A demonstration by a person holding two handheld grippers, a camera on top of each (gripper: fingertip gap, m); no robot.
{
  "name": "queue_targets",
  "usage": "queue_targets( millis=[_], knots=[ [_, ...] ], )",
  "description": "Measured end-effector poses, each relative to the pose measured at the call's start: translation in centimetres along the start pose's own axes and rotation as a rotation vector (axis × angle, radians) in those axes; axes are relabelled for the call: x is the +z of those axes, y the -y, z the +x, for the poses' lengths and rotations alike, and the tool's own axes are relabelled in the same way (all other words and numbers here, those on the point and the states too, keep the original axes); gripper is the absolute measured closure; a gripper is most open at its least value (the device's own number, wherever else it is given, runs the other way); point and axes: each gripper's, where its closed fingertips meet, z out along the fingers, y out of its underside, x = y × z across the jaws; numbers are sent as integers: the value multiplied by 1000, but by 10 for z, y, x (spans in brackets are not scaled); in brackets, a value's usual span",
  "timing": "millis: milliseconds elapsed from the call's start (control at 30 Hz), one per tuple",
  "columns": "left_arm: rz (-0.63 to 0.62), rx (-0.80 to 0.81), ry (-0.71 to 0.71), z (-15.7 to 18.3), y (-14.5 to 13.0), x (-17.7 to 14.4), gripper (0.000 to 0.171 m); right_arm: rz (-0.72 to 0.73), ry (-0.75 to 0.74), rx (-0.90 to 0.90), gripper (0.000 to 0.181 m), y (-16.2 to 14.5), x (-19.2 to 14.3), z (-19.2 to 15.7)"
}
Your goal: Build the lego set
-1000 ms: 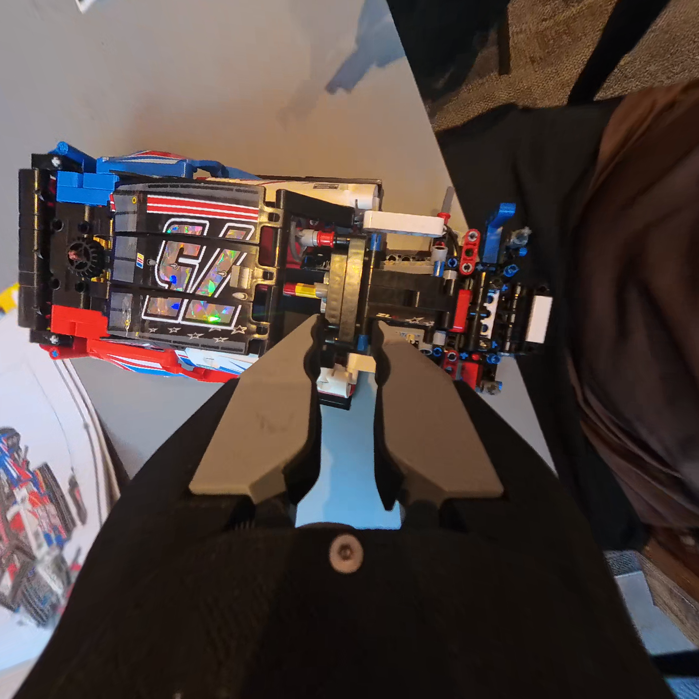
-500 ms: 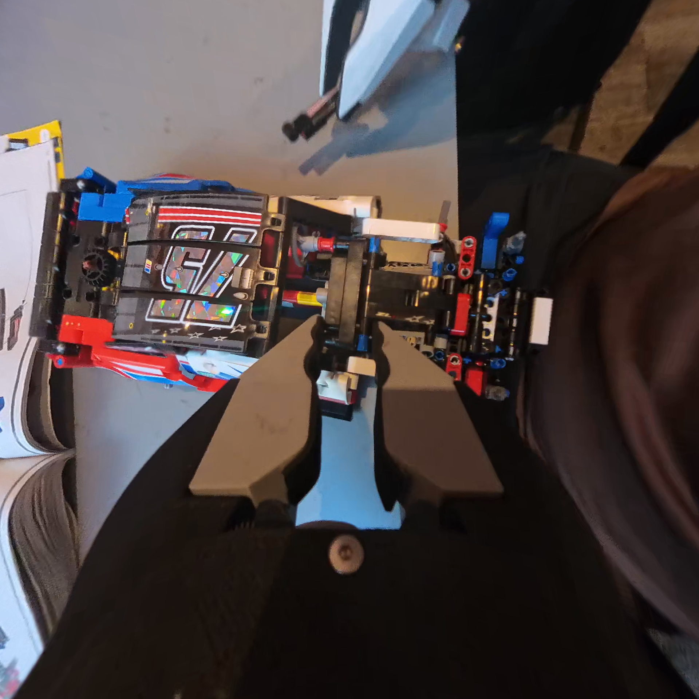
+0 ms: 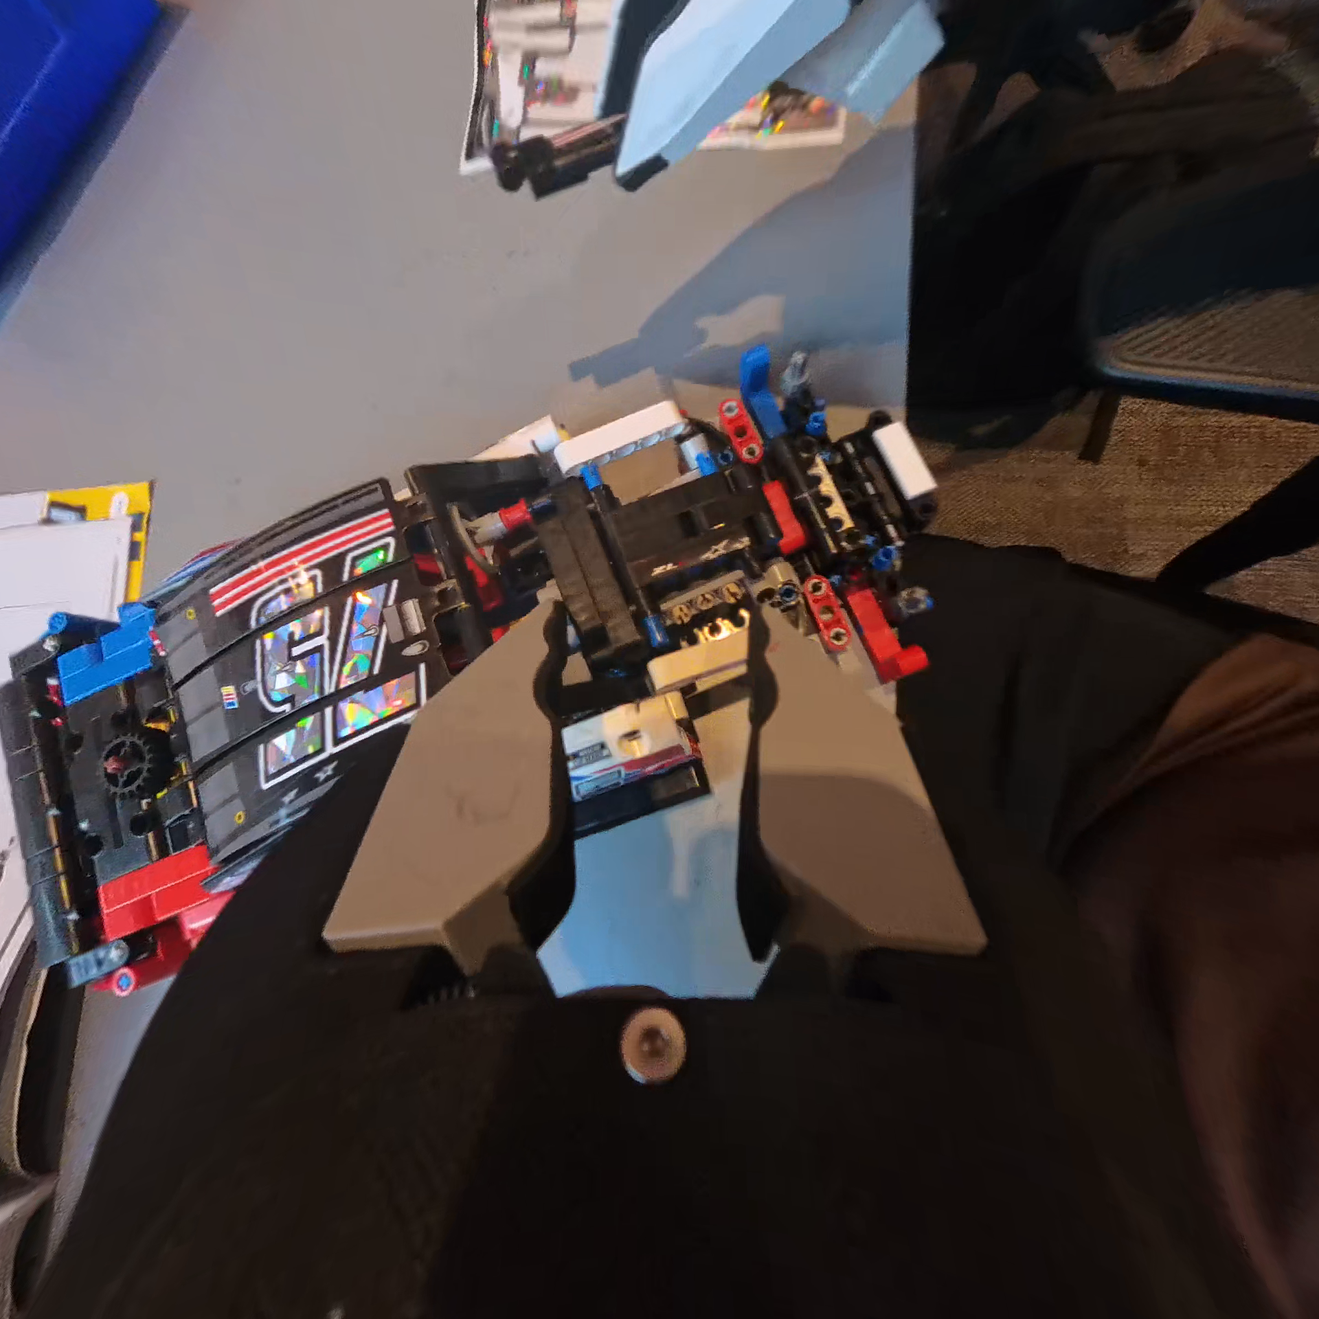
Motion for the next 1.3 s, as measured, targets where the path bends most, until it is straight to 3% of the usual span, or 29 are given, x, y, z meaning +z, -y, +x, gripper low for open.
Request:
queue_targets(
  millis=[67,167,267,400,533,633,833,1033,1167,1300],
  knots=[
    [100,-6,-32,2,7,-16,126,5,-13,13,168,-9,-12,6],
    [251,-66,-101,-3,11,-49,108,20,-34,32,168,-20,-25,11],
    [328,-106,-17,-41,-4,-90,105,36,-39,40,168,-28,-34,7],
    [371,-241,116,-103,-55,-135,116,26,-99,40,168,-40,-44,7],
    [337,-372,153,-135,-116,-131,116,11,-103,62,168,-45,-47,3],
    [369,-373,233,-147,-139,-123,119,27,-89,84,168,-36,-47,-7],
    [416,-262,261,-137,-135,-117,130,4,-131,20,168,-25,-45,-19],
    [378,-246,225,-129,-135,-109,123,-50,-108,-9,168,-19,-34,-26],
    [428,-277,164,-132,-111,-101,127,-76,-78,-44,168,-16,-24,-32],
    [349,-268,125,-162,-81,-80,113,-81,-46,-65,168,-12,-14,-35]
  ],
)
